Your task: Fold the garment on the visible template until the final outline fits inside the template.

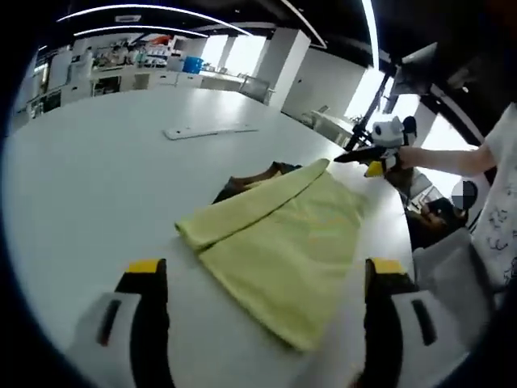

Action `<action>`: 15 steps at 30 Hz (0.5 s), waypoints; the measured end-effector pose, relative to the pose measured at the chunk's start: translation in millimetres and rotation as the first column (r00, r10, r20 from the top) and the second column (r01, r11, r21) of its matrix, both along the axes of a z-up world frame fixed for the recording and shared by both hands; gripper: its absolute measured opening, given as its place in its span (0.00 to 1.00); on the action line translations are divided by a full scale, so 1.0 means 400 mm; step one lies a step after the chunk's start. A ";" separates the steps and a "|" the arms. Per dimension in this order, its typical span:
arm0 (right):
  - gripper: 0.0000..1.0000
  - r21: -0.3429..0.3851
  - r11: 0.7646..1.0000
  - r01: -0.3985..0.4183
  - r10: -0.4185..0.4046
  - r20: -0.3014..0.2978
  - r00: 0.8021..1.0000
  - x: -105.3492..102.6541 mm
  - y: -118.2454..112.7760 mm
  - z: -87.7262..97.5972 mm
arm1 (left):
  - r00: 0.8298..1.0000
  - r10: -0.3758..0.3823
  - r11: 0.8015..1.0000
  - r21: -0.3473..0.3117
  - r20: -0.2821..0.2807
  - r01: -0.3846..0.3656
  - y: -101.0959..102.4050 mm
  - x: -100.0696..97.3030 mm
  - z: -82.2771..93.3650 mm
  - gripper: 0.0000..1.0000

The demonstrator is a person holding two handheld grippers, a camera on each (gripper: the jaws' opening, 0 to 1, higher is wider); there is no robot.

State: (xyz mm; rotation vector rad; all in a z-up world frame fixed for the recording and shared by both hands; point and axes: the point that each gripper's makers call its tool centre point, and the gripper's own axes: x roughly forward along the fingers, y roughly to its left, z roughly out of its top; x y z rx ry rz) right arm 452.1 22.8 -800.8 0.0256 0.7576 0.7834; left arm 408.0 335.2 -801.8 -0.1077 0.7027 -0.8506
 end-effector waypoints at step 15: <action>0.99 0.038 0.997 -0.071 0.073 -0.040 0.997 -0.054 0.087 -0.035 | 0.998 -0.053 0.999 -0.007 -0.019 0.053 -0.065 -0.013 -0.022 0.96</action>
